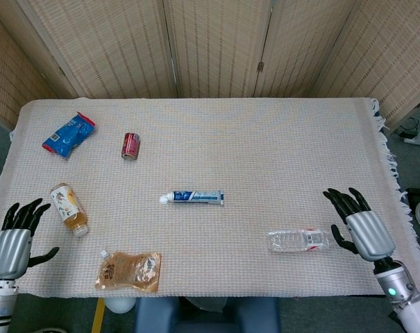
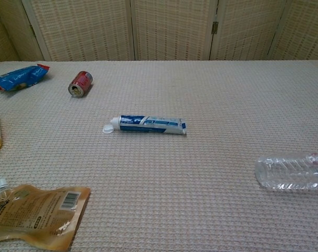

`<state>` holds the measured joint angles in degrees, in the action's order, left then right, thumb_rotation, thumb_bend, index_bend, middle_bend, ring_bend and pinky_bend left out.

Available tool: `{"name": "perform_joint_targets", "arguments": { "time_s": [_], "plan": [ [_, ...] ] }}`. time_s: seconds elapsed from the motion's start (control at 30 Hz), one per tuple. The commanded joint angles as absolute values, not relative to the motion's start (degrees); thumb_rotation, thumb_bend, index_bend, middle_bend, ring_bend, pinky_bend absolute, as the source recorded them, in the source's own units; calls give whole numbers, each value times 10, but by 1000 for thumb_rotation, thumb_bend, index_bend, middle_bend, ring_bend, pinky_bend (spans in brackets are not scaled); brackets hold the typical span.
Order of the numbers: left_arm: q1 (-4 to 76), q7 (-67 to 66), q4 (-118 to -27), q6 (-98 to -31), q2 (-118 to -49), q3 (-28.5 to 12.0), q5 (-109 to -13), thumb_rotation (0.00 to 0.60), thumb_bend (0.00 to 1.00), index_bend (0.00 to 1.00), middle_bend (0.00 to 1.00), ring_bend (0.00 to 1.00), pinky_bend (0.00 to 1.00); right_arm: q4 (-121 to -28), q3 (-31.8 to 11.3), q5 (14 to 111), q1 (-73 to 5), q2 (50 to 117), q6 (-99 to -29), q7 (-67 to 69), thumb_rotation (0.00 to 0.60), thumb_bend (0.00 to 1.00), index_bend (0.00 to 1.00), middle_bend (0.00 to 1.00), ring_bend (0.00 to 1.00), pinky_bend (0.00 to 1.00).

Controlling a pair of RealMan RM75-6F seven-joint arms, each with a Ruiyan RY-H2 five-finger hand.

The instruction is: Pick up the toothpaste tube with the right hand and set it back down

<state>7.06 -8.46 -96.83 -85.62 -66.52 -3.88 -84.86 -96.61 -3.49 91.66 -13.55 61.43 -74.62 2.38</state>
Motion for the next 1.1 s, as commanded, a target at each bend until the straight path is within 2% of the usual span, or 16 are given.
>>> {"name": "perform_joint_targets", "arguments": {
  "time_s": [0.03,0.1,0.23,0.3,0.43,0.53,0.73,1.1],
  "plan": [
    [70,-85,-969,-857,-665,-38,-850,600,154,188,132,141,0,-1004,-62,882,-192,639,-674,-12,600,504,83,116,151,36],
    [70,-85,-969,-858,-665,-38,-850,600,154,188,132,141,0,-1020,-73,860,-221,651,-633,-27,600,427,79,111,148,36],
    [68,-84,-970,-860,-663,-37,-852,600,154,188,132,142,0,-1038,-96,796,-275,681,-560,-80,600,227,3,52,79,36],
    [67,-84,-970,-861,-663,-36,-853,600,154,188,132,142,0,-1038,-107,767,-299,700,-537,-110,600,185,0,32,65,36],
    [66,-83,-971,-863,-661,-36,-855,600,154,188,132,141,0,-1020,-132,703,-351,755,-506,-159,600,169,11,75,102,51],
    [65,-83,-972,-866,-660,-35,-858,600,154,188,132,142,0,-991,-145,665,-386,799,-493,-184,600,169,86,149,162,89],
    [61,-81,-974,-872,-657,-33,-862,600,154,188,132,142,0,-928,-157,588,-452,877,-475,-240,600,175,186,230,229,129],
    [55,-73,-972,-878,-653,-30,-865,600,154,189,132,142,0,-799,-164,487,-538,983,-467,-301,600,271,240,256,252,164]
  ]
}}
